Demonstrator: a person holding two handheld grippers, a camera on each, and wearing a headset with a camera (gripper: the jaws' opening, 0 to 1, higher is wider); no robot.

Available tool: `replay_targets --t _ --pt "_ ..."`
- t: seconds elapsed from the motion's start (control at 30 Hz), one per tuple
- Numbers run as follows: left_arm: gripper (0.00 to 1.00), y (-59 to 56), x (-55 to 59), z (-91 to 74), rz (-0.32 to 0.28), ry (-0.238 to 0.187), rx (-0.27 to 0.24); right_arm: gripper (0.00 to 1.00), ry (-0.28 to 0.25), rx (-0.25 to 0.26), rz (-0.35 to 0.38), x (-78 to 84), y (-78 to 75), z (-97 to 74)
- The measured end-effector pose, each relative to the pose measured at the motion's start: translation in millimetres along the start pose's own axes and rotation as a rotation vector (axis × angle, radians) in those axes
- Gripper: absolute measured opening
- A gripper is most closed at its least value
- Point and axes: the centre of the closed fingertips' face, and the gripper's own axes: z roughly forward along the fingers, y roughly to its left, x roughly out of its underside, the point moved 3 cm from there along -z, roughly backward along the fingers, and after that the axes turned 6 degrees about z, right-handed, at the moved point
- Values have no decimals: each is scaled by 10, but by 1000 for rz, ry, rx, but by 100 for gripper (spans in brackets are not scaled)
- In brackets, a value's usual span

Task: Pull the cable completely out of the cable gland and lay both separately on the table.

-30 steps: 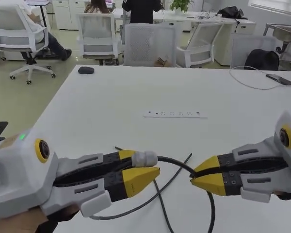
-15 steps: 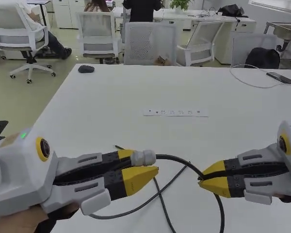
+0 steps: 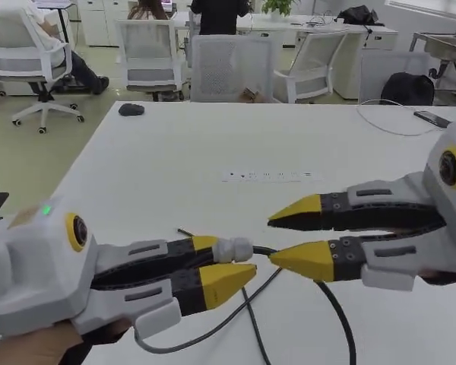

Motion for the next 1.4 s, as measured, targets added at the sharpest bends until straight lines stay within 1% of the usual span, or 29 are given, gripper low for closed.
replay_targets --t 0.03,0.07,0.1,0.13,0.17,0.2,0.23,0.27,0.3,0.33,0.37,0.43,0.5,0.53,0.57,0.6,0.63,0.67,0.73,0.8,0.93,0.97,1.03,1.07,1.1,1.17,1.27,1.33,1.4 --pt "15 -2 -6 2 0 -1 1 15 42 -8 -23 78 6 16" --pt "15 43 23 -15 21 25 -24 11 27 -10 -6 76 10 29" --pt "15 28 10 -16 10 13 -14 6 20 9 -4 86 -7 29" --pt "15 -10 -2 -28 -16 5 19 4 -4 40 -22 57 -59 2" --pt "15 -10 -13 -32 -24 0 18 3 -8 10 -9 57 -14 -11" --pt "15 -31 -11 -31 -27 5 31 3 -11 -13 9 52 25 -14" --pt "16 -49 -8 -29 -31 9 42 3 -8 -16 11 55 31 -14" --pt "16 -57 5 -24 -49 21 49 3 -4 -12 5 59 35 -11" --pt "16 -57 9 -17 -64 22 54 3 0 -13 -2 68 45 -14" --pt "16 -61 11 -6 -91 16 59 3 0 -12 -4 68 44 -15" --pt "16 -57 2 0 -101 5 59 3 -6 -7 -1 67 35 -19" --pt "18 -64 -39 14 -134 -28 65 3 -13 -4 14 72 23 -22" --pt "23 -67 -93 19 -158 -61 70 3 5 12 7 116 7 -15" --pt "26 -53 -106 23 -172 -67 64 3 2 15 7 117 8 -12" --pt "25 -56 -104 22 -168 -62 67 3 -7 16 14 106 7 -14" --pt "19 -46 -98 17 -153 -55 60 3 -43 -9 41 55 50 -12" --pt "18 -46 -102 3 -121 -53 66 3 -43 6 52 56 38 -13" --pt "18 -39 -109 2 -138 -57 62 3 -47 16 37 44 19 -12" --pt "18 -27 -111 -33 -135 -61 54 3 -49 23 33 40 11 -5" --pt "18 -19 -96 -43 -121 -50 47 3 -48 26 35 47 3 2" --pt "17 -6 -87 -30 -122 -28 37 3 -48 33 23 56 -4 5" --pt "17 -4 -91 -21 -117 -27 35 3 -50 34 20 56 -8 3" --pt "17 24 -99 -32 -83 -23 21 3 -52 38 14 62 -35 -13" --pt "17 53 -106 -57 -83 -22 12 3 -53 46 9 70 -65 -32" --pt "17 70 -115 -72 -90 -24 10 3 -55 49 9 73 -81 -45" --pt "17 91 -144 -115 -126 -39 17 3 -57 52 7 72 -101 -69" --pt "16 121 -172 -159 -119 -60 3 3 -59 64 -1 88 -145 -116" --pt "16 140 -174 -178 -123 -70 -6 3 -42 74 4 139 -176 -141" --pt "16 149 -166 -179 -132 -74 -10 3 -7 85 -1 225 -199 -176"
